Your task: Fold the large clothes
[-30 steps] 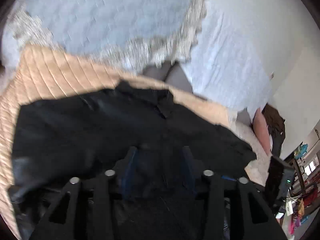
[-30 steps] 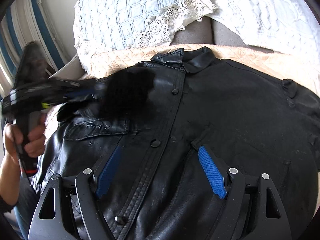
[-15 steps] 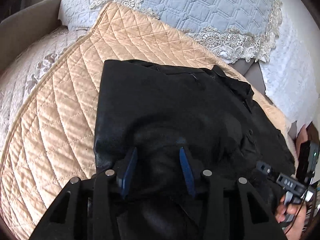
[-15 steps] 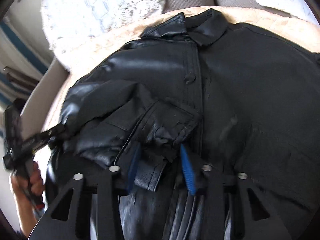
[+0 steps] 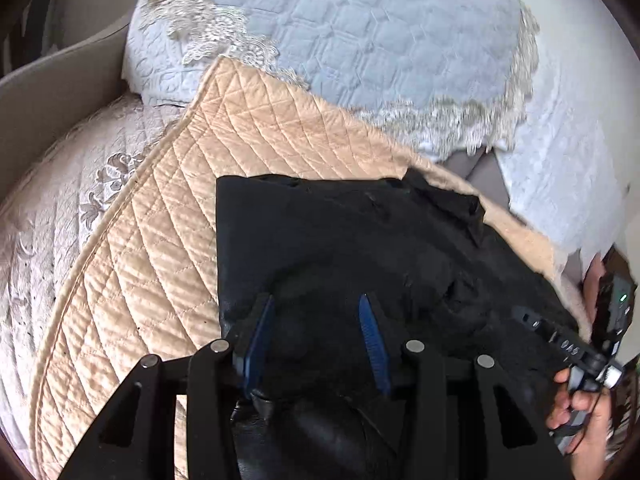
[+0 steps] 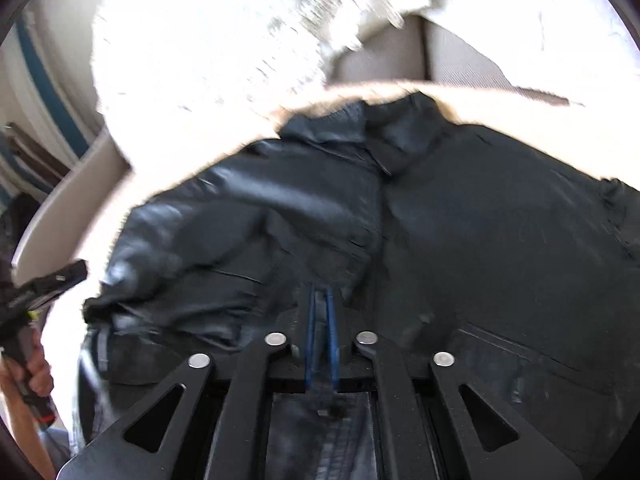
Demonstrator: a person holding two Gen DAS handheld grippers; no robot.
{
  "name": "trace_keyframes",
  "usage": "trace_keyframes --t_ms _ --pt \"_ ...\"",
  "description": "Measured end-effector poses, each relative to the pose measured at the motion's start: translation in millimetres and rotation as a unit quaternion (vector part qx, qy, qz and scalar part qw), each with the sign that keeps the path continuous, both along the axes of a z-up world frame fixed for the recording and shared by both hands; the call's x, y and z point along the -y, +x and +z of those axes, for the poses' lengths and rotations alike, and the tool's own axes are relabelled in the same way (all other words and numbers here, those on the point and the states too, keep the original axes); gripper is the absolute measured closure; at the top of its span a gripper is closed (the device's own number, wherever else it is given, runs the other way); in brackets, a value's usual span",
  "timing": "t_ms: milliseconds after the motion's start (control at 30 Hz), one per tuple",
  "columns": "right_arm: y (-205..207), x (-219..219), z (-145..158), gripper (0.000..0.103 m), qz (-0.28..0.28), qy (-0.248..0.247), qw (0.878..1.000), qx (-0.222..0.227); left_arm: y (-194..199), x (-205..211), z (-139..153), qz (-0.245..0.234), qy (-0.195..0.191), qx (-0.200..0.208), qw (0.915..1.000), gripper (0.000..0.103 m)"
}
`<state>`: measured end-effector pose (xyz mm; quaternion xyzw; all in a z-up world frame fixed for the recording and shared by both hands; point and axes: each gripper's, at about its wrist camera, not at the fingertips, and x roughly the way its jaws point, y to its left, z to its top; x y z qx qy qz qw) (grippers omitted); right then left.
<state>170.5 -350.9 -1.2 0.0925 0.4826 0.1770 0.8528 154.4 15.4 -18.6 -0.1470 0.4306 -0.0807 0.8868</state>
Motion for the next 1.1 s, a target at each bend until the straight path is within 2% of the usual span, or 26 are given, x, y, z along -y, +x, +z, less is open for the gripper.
trace_keyframes --t_ms 33,100,167,233,300,367,467,567,633,700,767,833,933,1033,1100 --pt "0 -5 -2 0.091 0.008 -0.001 1.0 -0.002 4 6 -9 -0.008 0.016 -0.018 0.9997 0.057" --pt "3 -17 -24 0.091 0.039 -0.013 0.999 -0.034 13 16 -34 -0.027 0.044 -0.061 0.9968 0.058" --pt "9 -20 -46 0.091 0.047 -0.014 0.997 -0.066 12 24 -37 -0.035 0.083 -0.054 0.9945 0.057" --pt "3 -11 -36 0.091 0.043 0.004 0.998 -0.051 6 29 -26 -0.032 0.099 -0.044 0.9936 0.057" --pt "-10 7 -14 0.091 0.034 0.022 0.999 -0.021 -4 33 -11 -0.031 0.089 -0.017 0.9954 0.057" --pt "-25 26 1 0.083 0.031 0.03 0.999 0.001 -12 44 2 -0.046 0.082 0.006 0.9955 0.056" --pt "-40 50 10 0.076 0.017 0.04 0.999 0.008 -21 72 9 -0.09 0.075 0.031 0.9927 0.045" --pt "-53 77 5 0.071 -0.002 0.052 0.999 -0.009 -18 102 -10 -0.138 0.077 0.002 0.9874 0.043" --pt "-60 96 -1 0.071 -0.019 0.059 0.998 -0.022 -13 116 -25 -0.147 0.086 -0.027 0.9851 0.043" --pt "-68 131 3 0.068 -0.052 0.078 0.995 -0.022 -12 122 -27 -0.146 0.081 -0.03 0.9855 0.043" --pt "-74 162 10 0.047 -0.089 0.079 0.993 -0.01 -15 123 -17 -0.148 0.071 -0.006 0.9865 0.043" --pt "-78 207 14 0.043 -0.142 0.079 0.987 0.006 -16 123 -8 -0.136 0.072 0.019 0.988 0.043" --pt "-79 268 9 0.043 -0.219 0.083 0.972 0.001 -7 115 -3 -0.11 0.069 0.033 0.991 0.043" --pt "-81 331 -5 0.043 -0.303 0.086 0.949 0.0 1 107 -2 -0.087 0.069 0.035 0.9932 0.043" --pt "-82 372 -18 0.043 -0.362 0.091 0.928 -0.006 3 100 -2 -0.074 0.074 0.039 0.9937 0.043"
